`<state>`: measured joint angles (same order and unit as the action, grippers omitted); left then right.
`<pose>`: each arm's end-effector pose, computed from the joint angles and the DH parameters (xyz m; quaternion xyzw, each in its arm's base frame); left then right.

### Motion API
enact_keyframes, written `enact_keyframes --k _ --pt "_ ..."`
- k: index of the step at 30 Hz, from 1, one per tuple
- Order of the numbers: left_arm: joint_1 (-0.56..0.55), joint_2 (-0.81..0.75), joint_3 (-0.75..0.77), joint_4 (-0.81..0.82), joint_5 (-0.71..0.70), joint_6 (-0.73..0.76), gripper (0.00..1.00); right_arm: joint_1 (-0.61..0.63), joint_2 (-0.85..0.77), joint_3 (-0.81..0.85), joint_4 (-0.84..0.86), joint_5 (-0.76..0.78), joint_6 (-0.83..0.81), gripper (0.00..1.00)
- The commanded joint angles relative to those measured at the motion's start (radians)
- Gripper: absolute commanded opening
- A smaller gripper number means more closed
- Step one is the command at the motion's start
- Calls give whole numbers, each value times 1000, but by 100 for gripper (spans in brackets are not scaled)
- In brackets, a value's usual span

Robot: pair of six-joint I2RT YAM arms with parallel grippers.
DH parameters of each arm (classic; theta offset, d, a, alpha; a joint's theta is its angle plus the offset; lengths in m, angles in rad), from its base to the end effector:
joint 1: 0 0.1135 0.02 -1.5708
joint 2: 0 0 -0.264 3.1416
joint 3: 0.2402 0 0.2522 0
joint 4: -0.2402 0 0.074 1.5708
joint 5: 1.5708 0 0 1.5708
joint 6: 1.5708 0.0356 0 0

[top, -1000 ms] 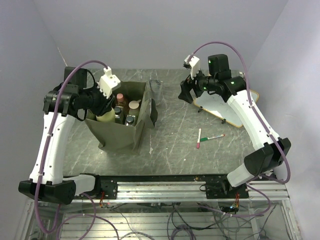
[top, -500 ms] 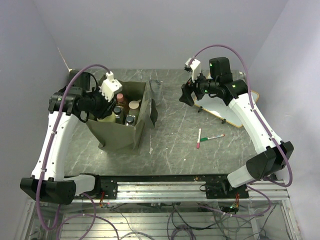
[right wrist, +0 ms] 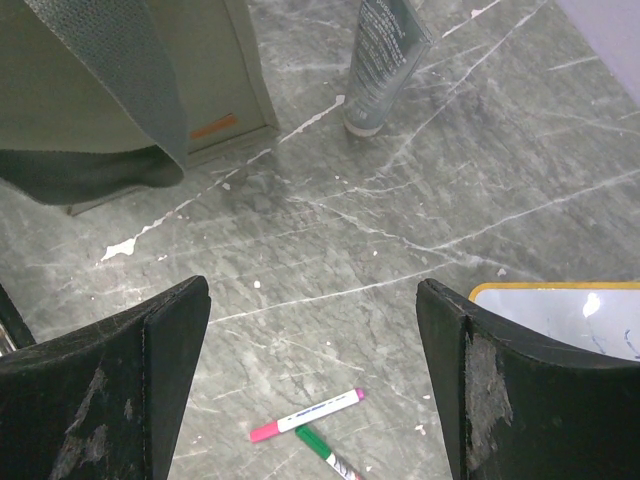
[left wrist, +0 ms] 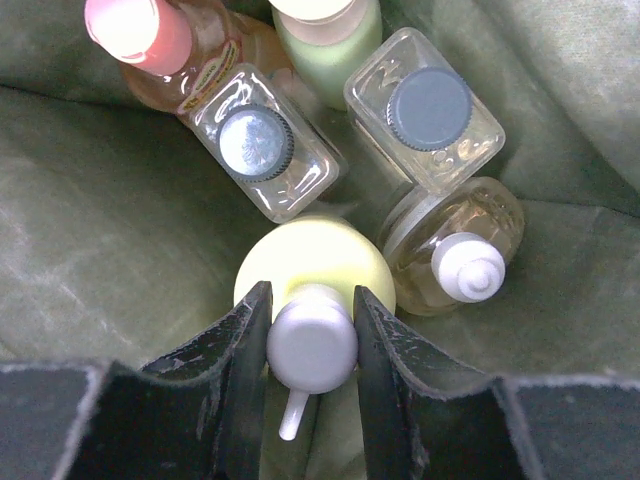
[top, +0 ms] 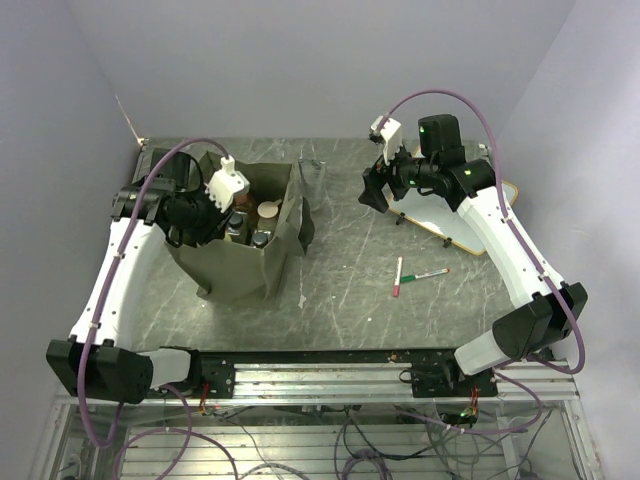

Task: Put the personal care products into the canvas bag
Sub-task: Place the care product in the canvas bag.

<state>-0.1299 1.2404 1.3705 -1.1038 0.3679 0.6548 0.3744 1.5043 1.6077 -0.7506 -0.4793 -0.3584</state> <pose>0.2261 -0.0425 0.3658 0.4090 0.8477 -0.0938 0.3246 0.2957 0.1338 0.3982 -0.4103 0.7741 0.2160 0.4311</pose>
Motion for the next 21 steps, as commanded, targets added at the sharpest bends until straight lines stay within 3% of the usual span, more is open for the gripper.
enact_keyframes --k 1,15,21 --pt "10 27 17 52 -31 46 7 4 -14 0 14 -2 -11 84" --pt "10 175 136 -113 53 75 7 5 -21 -60 41 11 -57 84" --pt "10 186 103 -141 27 121 7 6 -31 -83 52 14 -63 85"
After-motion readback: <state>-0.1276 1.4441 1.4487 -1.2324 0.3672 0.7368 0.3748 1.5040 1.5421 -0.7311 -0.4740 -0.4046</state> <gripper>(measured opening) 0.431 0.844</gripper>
